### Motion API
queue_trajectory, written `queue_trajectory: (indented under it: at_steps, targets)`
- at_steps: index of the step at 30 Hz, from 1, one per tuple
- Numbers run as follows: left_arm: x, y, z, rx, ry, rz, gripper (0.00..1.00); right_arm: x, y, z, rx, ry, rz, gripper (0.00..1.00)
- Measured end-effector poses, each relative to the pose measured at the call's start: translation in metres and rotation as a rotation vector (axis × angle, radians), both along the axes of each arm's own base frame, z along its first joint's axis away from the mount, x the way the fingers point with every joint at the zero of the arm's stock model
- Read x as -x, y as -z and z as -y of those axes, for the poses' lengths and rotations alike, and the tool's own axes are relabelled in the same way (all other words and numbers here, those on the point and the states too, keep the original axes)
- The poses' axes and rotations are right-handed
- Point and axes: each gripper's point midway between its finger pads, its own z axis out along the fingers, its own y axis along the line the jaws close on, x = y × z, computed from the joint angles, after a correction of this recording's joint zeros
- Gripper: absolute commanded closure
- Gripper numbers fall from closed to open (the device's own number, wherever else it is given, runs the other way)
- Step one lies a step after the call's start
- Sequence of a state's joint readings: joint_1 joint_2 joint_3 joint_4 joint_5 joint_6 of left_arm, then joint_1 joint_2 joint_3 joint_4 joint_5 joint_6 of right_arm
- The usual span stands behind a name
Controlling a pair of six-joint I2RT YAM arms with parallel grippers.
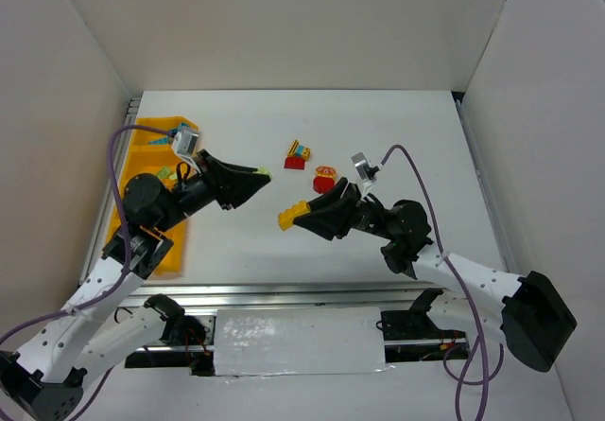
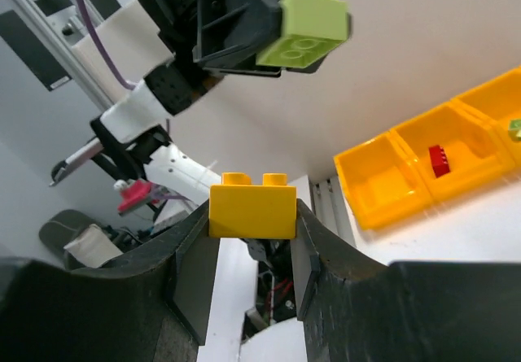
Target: Sort the legos into containers by color
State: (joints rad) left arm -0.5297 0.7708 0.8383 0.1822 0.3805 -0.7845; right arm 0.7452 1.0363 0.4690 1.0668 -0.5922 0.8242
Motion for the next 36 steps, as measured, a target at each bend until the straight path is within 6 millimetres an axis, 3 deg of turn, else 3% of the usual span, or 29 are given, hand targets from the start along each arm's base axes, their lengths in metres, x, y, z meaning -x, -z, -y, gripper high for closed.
queue_trajectory:
  at_steps: [3,6,10,12,15,19,23,30,36]
  targets:
    - [-0.025,0.016,-0.017,-0.05,-0.104,-0.06,1.0,-0.004,0.009,0.008,0.021,0.027,-0.004,1.0]
    - [-0.065,0.032,-0.052,-0.129,-0.316,-0.167,1.0,-0.005,0.014,0.015,0.043,0.062,-0.006,1.0]
    - [-0.128,0.052,-0.13,-0.228,-0.694,-0.334,1.0,-0.006,0.015,0.024,0.071,0.118,-0.002,1.0]
    - [-0.151,0.078,-0.177,-0.267,-0.861,-0.443,1.0,-0.006,0.018,0.029,0.089,0.146,-0.005,1.0]
    - [-0.167,0.129,-0.234,-0.32,-1.02,-0.627,1.0,-0.005,0.022,0.035,0.115,0.182,-0.01,1.0]
    - [-0.175,0.19,-0.287,-0.373,-1.13,-0.848,1.0,-0.007,0.034,0.04,0.171,0.219,-0.032,1.0]
    - [-0.183,0.219,-0.312,-0.383,-1.17,-0.967,1.0,-0.007,0.048,0.042,0.222,0.227,-0.055,1.0]
    - [-0.228,0.2,-0.33,-0.38,-1.214,-0.944,1.0,-0.004,0.057,0.047,0.26,0.234,-0.073,1.0]
    - [-0.227,0.231,-0.334,-0.417,-1.221,-1.025,1.0,-0.004,0.056,0.051,0.266,0.254,-0.064,1.0]
